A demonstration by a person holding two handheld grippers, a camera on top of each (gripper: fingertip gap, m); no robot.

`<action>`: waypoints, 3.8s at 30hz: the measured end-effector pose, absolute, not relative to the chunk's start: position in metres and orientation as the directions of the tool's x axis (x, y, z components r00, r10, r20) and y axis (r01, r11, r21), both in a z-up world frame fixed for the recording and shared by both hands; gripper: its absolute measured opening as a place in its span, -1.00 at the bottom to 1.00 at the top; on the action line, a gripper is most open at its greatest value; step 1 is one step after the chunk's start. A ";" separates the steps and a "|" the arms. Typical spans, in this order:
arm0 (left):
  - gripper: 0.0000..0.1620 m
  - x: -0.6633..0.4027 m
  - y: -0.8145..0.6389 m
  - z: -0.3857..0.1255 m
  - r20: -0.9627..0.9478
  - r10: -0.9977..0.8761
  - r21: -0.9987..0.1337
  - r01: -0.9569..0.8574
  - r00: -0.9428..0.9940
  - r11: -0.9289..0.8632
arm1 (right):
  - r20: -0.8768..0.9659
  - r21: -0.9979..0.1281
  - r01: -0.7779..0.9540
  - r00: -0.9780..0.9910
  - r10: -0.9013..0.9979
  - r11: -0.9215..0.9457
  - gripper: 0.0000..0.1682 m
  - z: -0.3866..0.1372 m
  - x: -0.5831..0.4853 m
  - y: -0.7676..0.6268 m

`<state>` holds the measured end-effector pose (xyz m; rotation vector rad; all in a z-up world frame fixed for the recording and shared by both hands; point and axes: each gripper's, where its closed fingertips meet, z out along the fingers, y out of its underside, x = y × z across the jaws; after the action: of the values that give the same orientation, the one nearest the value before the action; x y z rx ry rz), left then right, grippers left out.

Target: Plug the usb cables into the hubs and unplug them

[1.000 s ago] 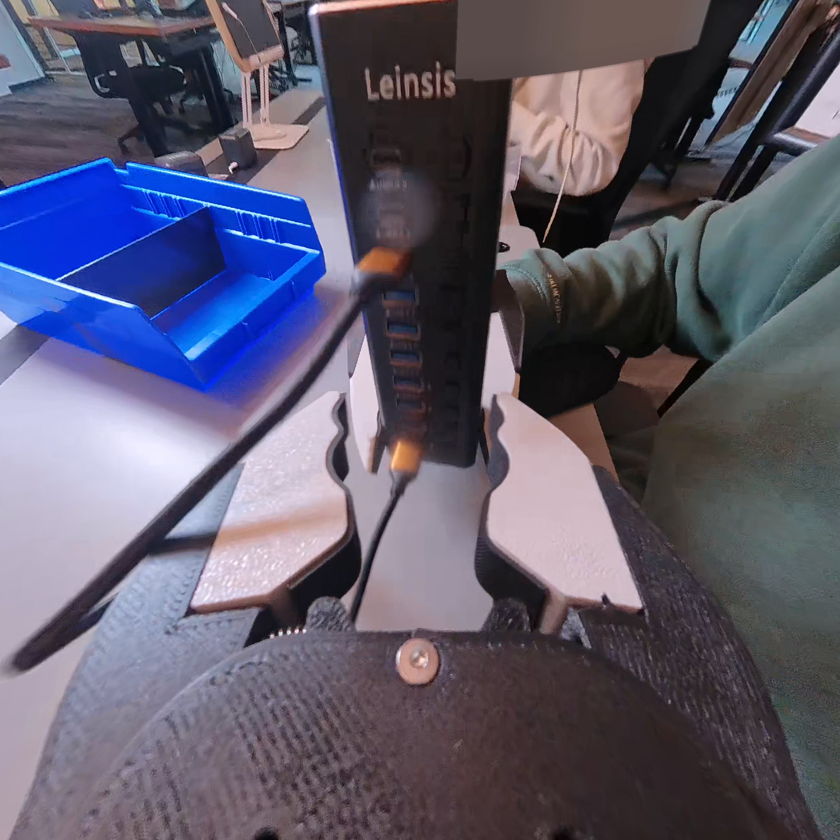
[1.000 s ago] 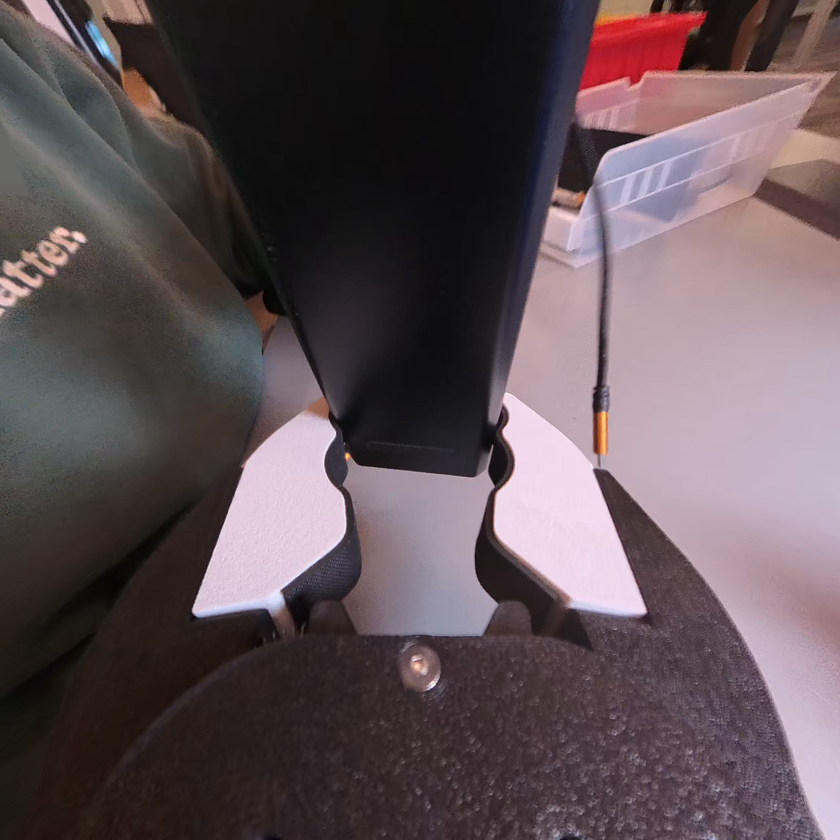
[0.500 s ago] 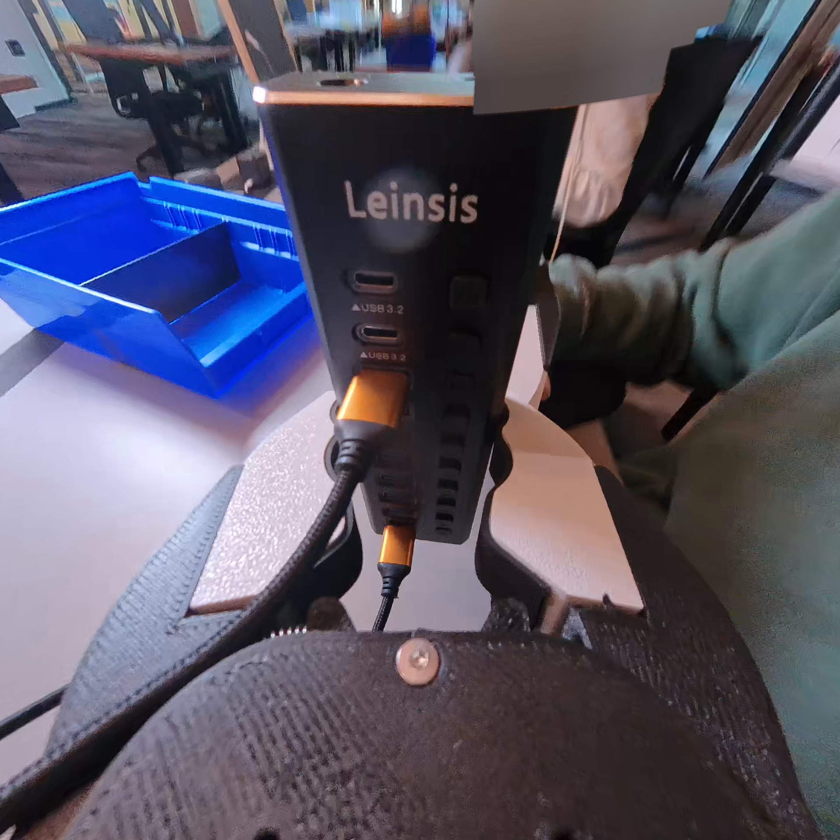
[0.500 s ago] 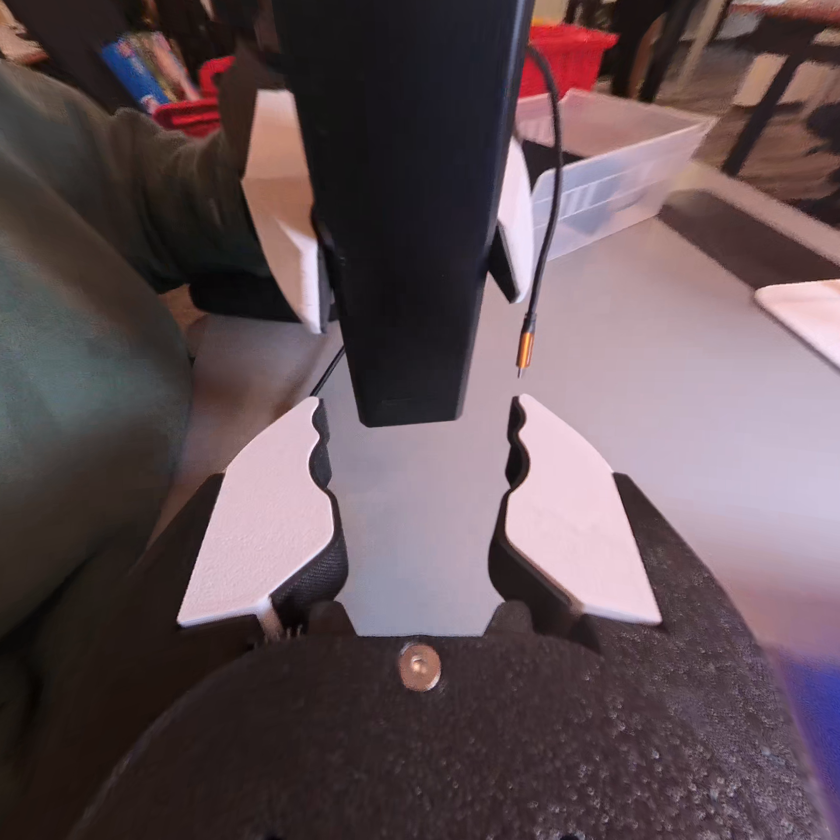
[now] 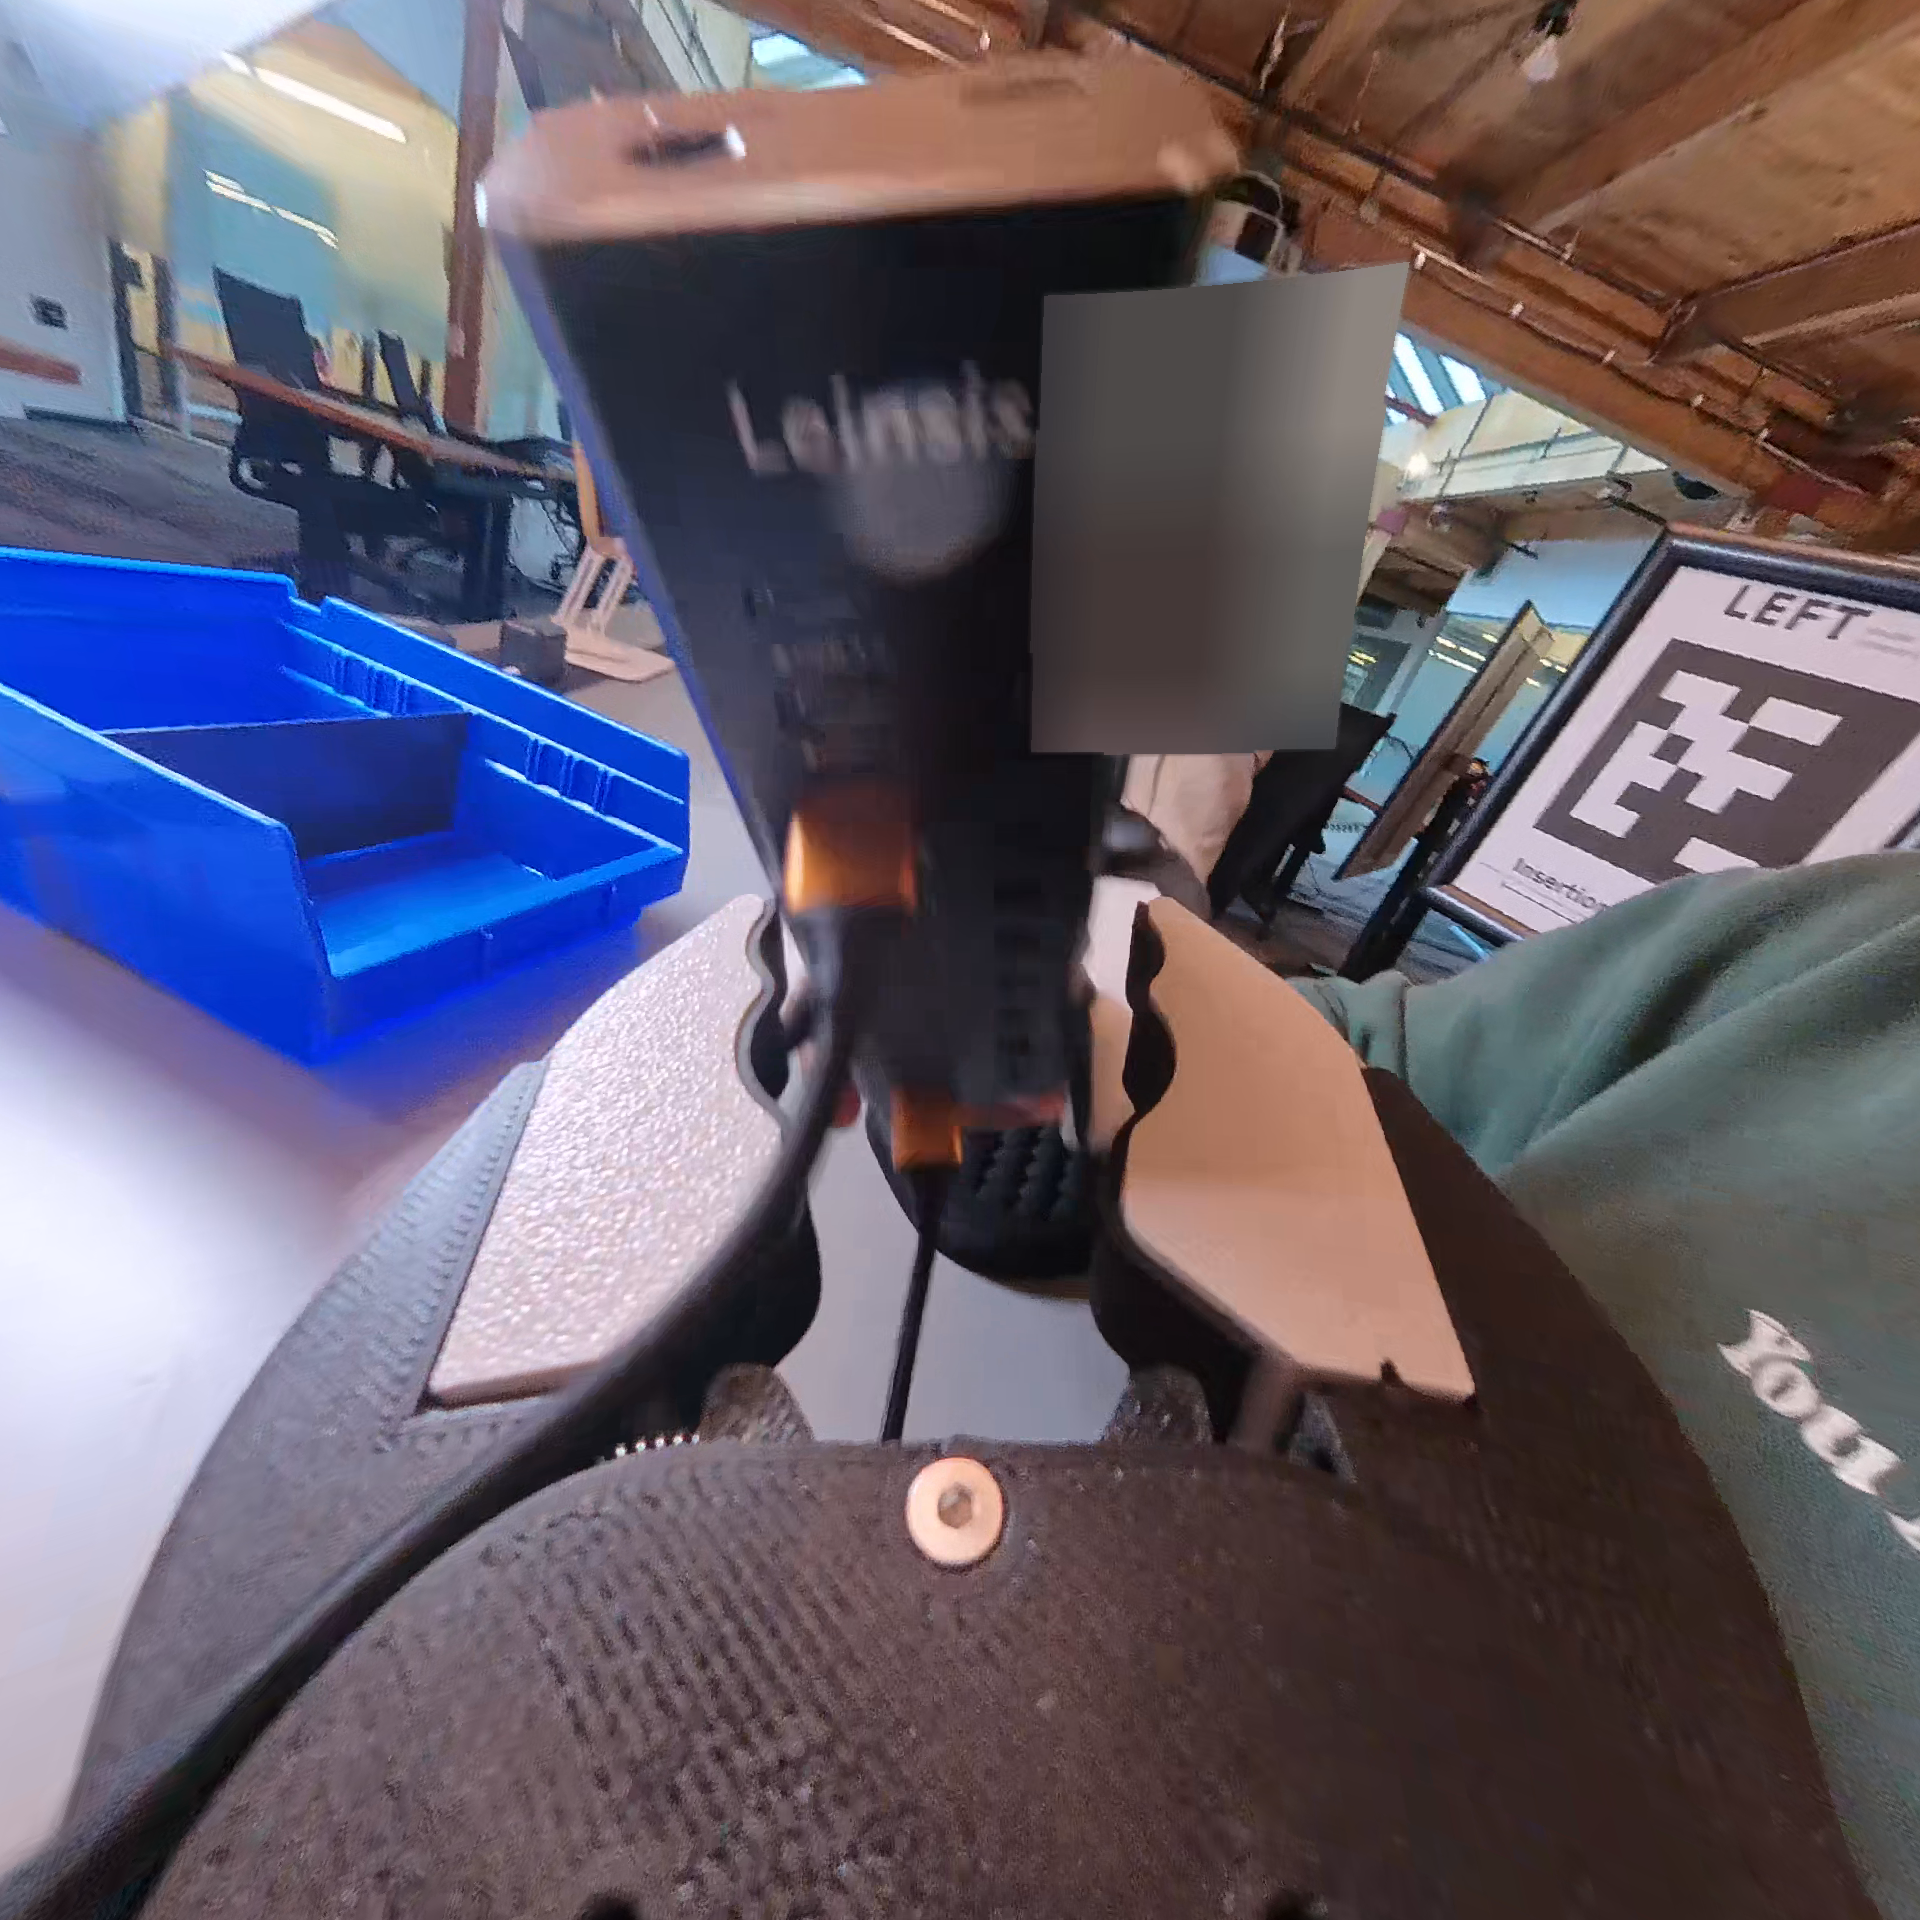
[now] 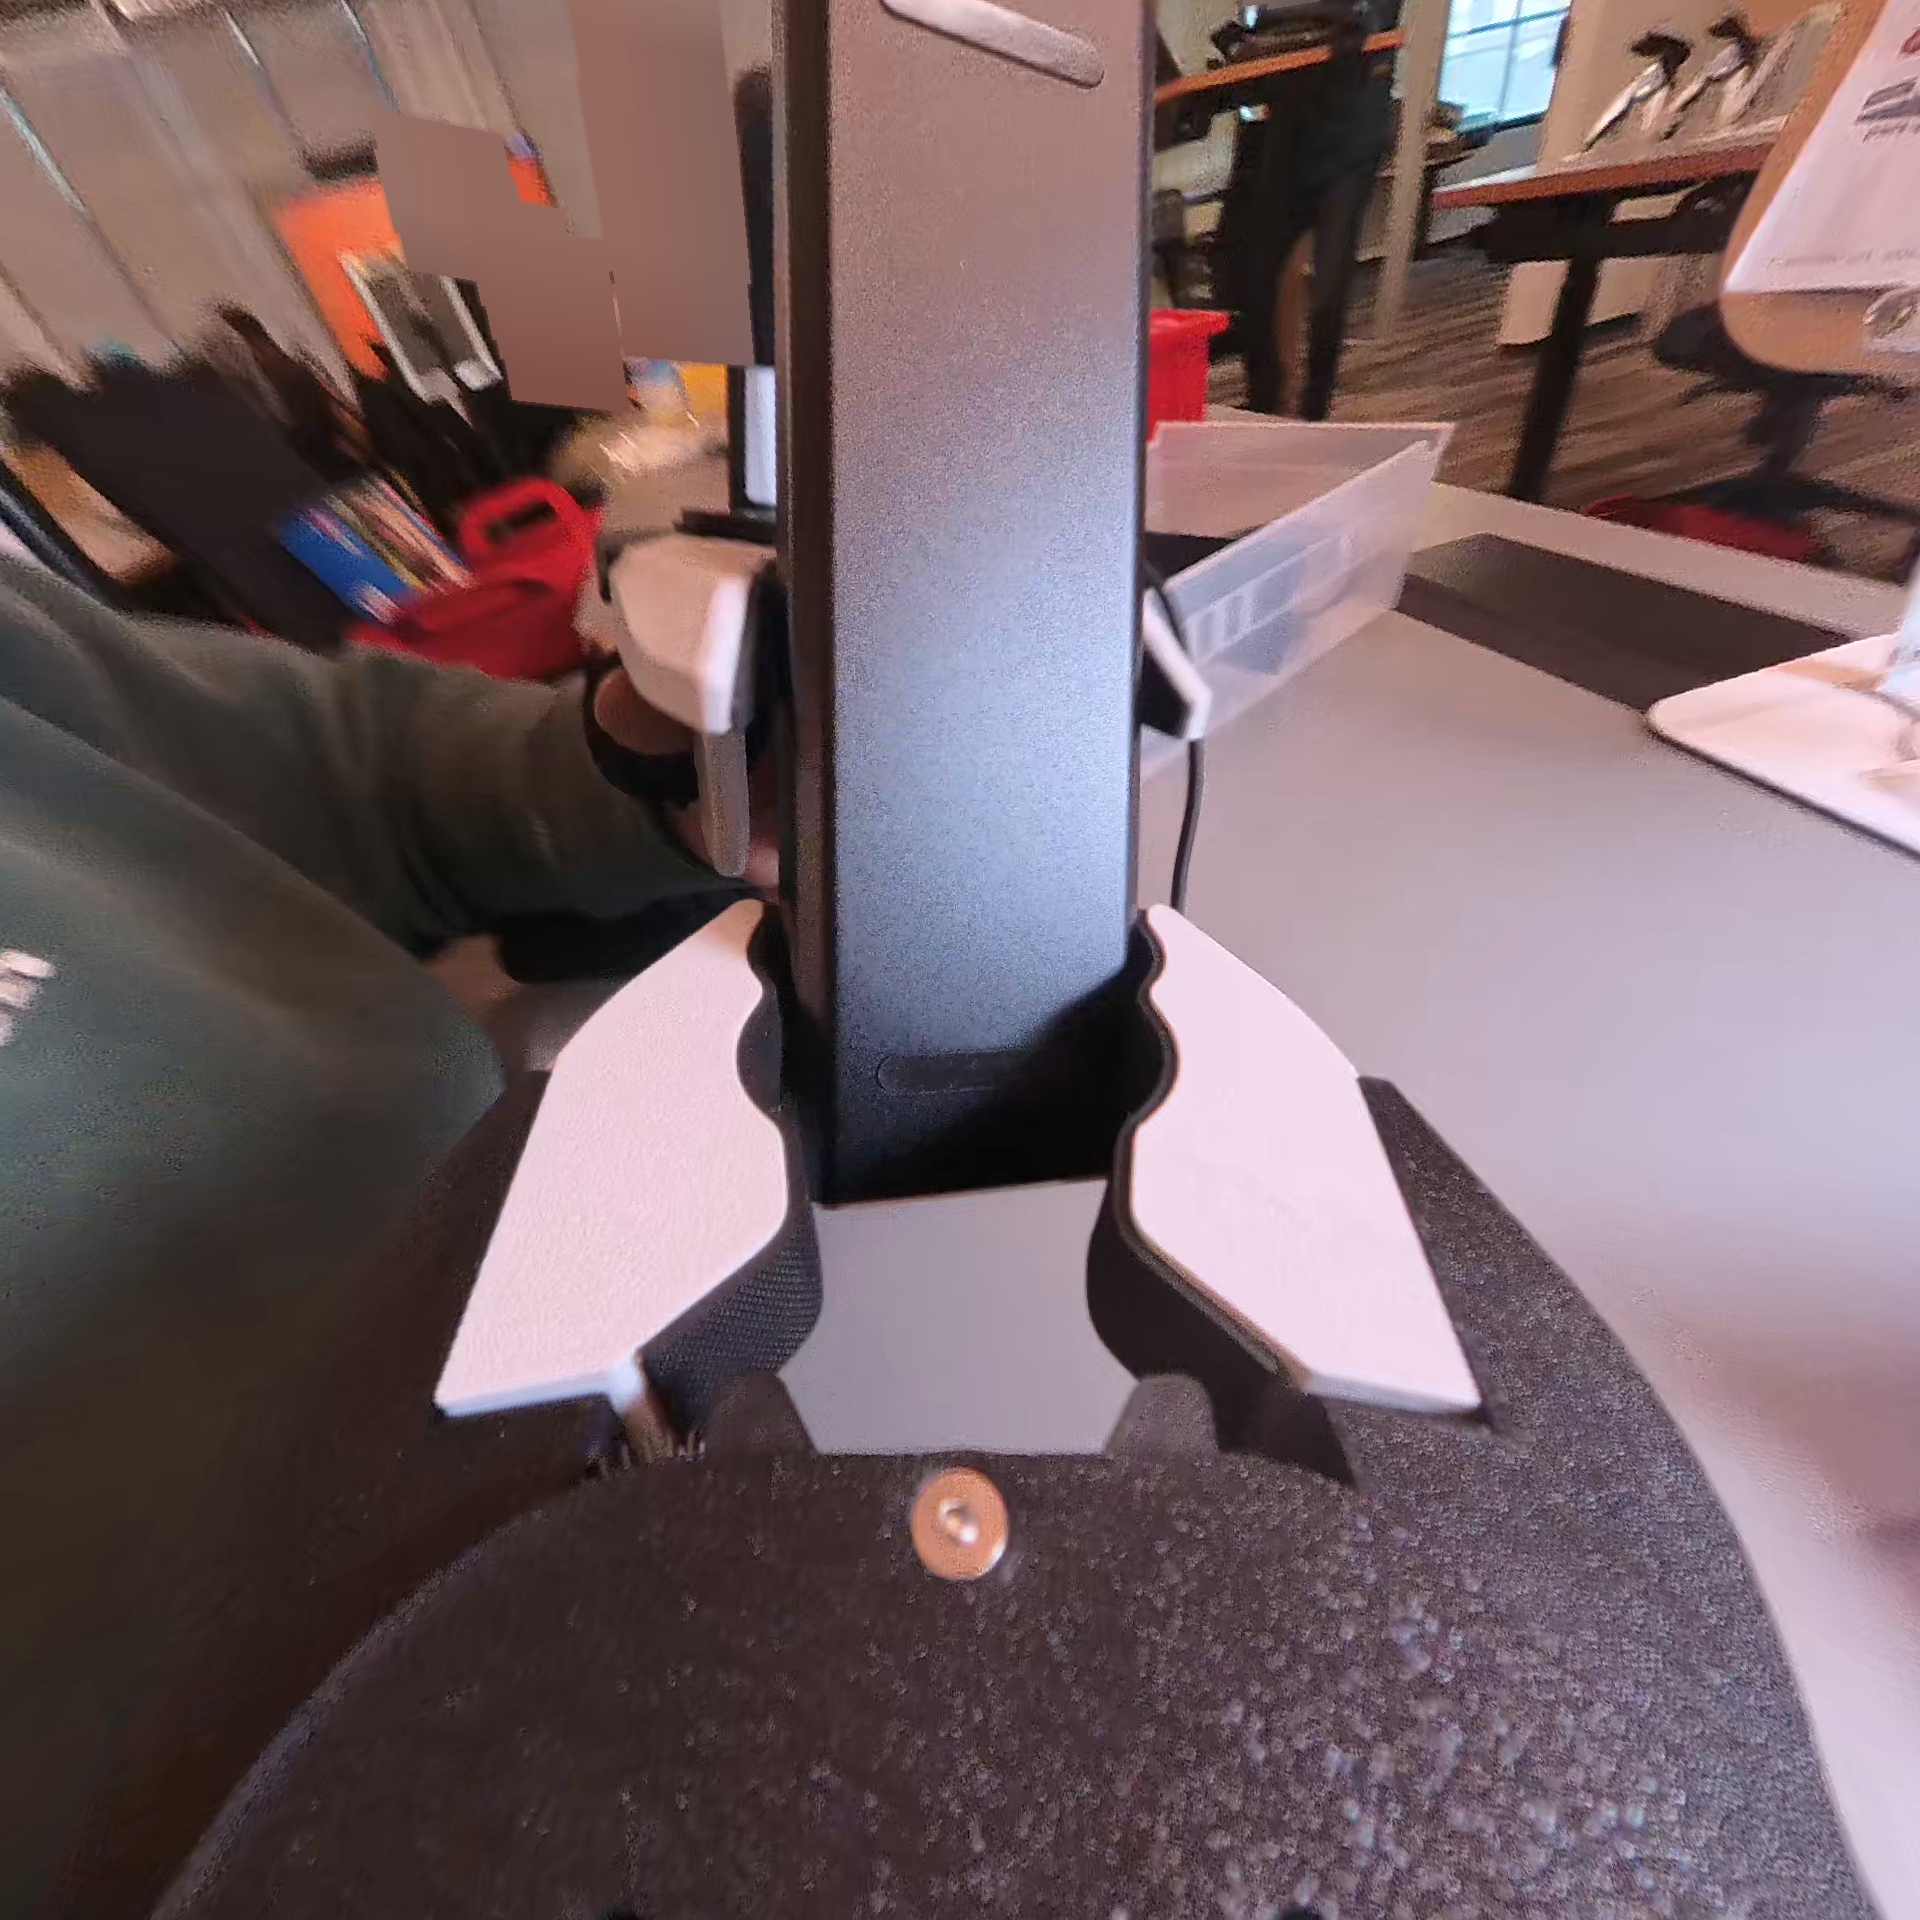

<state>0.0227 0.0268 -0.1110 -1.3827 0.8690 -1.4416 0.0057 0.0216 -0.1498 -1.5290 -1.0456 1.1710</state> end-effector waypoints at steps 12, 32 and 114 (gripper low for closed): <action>-0.39 -0.051 0.032 -0.140 0.341 -0.926 -0.939 0.117 0.165 -0.325 | 0.074 -0.979 0.201 0.508 0.858 -0.035 -0.26 -0.007 0.131 0.142; -0.52 -0.046 0.037 -0.177 0.343 -0.919 -0.936 -0.008 0.195 -0.352 | 0.780 -0.618 0.772 0.577 0.245 0.148 -0.26 -0.011 0.240 0.354; -0.60 -0.024 0.021 -0.247 0.427 -0.892 -0.854 -0.257 0.152 -0.452 | 0.218 0.029 0.959 0.270 0.938 -0.283 -0.57 -0.274 0.256 0.407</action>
<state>-0.0243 0.0213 -0.2470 -1.8149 1.0959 -1.3180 0.2560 0.4072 -0.2736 -2.4152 -1.8120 -0.2930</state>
